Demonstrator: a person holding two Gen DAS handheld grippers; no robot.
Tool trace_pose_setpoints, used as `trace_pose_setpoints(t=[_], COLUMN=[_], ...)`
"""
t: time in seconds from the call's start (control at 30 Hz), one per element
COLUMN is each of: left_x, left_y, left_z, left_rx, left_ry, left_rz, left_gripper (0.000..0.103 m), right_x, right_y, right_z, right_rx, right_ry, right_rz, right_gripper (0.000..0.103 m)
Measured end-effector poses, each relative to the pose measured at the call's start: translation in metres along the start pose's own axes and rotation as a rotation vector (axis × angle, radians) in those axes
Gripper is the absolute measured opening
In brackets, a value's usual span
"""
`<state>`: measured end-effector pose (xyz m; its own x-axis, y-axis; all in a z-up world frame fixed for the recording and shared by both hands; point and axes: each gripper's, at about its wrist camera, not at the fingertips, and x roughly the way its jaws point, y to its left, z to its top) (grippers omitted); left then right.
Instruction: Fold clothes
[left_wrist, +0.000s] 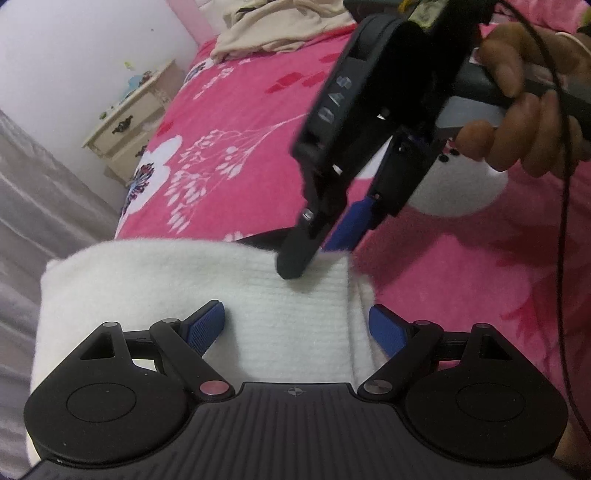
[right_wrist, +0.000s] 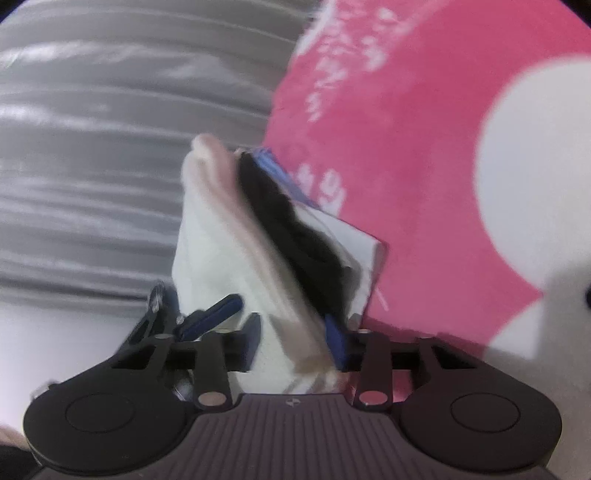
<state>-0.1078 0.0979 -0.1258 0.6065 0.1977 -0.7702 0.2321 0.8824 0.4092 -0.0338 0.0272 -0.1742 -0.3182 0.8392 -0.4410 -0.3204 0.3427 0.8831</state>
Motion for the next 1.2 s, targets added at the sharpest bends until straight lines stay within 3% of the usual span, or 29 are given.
trace_pose_setpoints(t=[0.07, 0.2, 0.4, 0.47, 0.53, 0.63, 0.73, 0.83, 0.9, 0.93, 0.97, 1.07, 1.2], left_x=[-0.002, -0.016, -0.053, -0.062, -0.067, -0.067, -0.066, -0.064, -0.063, -0.063, -0.064, -0.071, -0.085], left_y=[0.000, 0.007, 0.049, 0.059, 0.069, 0.077, 0.081, 0.080, 0.079, 0.079, 0.080, 0.084, 0.088], left_z=[0.002, 0.003, -0.009, -0.014, -0.017, -0.024, -0.028, -0.029, -0.029, -0.028, -0.028, -0.030, -0.032], left_rx=[-0.020, -0.102, -0.405, -0.474, -0.530, -0.588, -0.621, -0.613, -0.609, -0.608, -0.613, -0.627, -0.624], left_ry=[-0.007, -0.039, -0.154, -0.180, -0.194, -0.185, -0.189, -0.195, -0.199, -0.202, -0.207, -0.227, -0.251], left_rz=[0.005, 0.034, 0.018, -0.004, -0.026, -0.043, -0.060, -0.079, -0.090, -0.092, -0.094, -0.101, -0.119], left_gripper=[0.086, 0.081, 0.031, 0.024, 0.015, 0.014, 0.013, 0.013, 0.013, 0.013, 0.013, 0.013, 0.012], right_x=[-0.005, -0.012, -0.022, -0.025, -0.028, -0.031, -0.035, -0.018, -0.001, 0.007, 0.014, 0.021, 0.009], right_y=[0.012, 0.033, 0.064, 0.074, 0.069, 0.052, 0.036, 0.027, 0.025, 0.024, 0.023, 0.029, 0.042], right_z=[-0.002, -0.001, 0.001, 0.001, 0.004, 0.010, 0.016, 0.007, -0.002, -0.005, -0.009, -0.019, -0.036], right_rx=[-0.069, -0.087, -0.113, -0.122, -0.122, -0.117, -0.112, -0.165, -0.216, -0.233, -0.249, -0.290, -0.307], right_ry=[-0.015, -0.013, -0.010, -0.010, -0.024, -0.055, -0.086, -0.030, 0.018, 0.036, 0.055, 0.076, 0.062], right_rz=[-0.019, 0.070, 0.204, 0.248, 0.221, 0.143, 0.065, -0.023, -0.081, -0.104, -0.128, -0.102, 0.009], right_gripper=[0.013, 0.012, 0.012, 0.012, 0.014, 0.026, 0.027, 0.029, 0.039, 0.039, 0.039, 0.013, 0.010])
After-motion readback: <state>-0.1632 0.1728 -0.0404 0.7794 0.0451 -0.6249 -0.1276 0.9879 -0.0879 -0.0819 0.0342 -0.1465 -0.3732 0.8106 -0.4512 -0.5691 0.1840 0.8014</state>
